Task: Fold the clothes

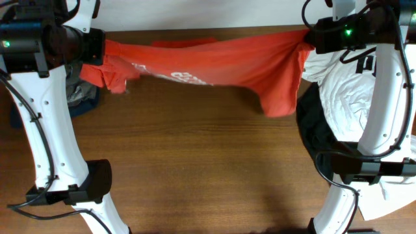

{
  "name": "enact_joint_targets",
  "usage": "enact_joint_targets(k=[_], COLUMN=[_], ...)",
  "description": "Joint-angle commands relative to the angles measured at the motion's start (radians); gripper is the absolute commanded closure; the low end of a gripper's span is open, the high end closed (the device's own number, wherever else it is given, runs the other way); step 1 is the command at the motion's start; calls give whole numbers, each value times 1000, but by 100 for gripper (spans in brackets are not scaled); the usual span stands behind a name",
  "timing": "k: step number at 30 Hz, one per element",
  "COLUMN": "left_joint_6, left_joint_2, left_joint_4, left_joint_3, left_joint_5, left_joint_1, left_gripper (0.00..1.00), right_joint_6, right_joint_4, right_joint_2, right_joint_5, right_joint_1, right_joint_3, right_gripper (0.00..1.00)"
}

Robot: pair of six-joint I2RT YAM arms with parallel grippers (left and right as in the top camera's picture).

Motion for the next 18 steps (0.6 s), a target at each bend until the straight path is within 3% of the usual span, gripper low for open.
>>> enact_joint_targets(k=[1,12,18], left_joint_6=[-3,-2,-2], left_joint_2=[-11,-11,-11], left_joint_4=[0,0,0], left_joint_3=[1,-186,-298], left_joint_5=[14,13,15], left_joint_1=[6,6,6], left_gripper=[100,100,100], right_joint_6=[-19,11,12], right_joint_4=[-6,-6,-6], right_joint_2=[-27,-35,-98], right_joint_5=[-13,-12,74], right_joint_1=[0,0,0], right_joint_3=[7,-129,-314], right_gripper=[96,96,96])
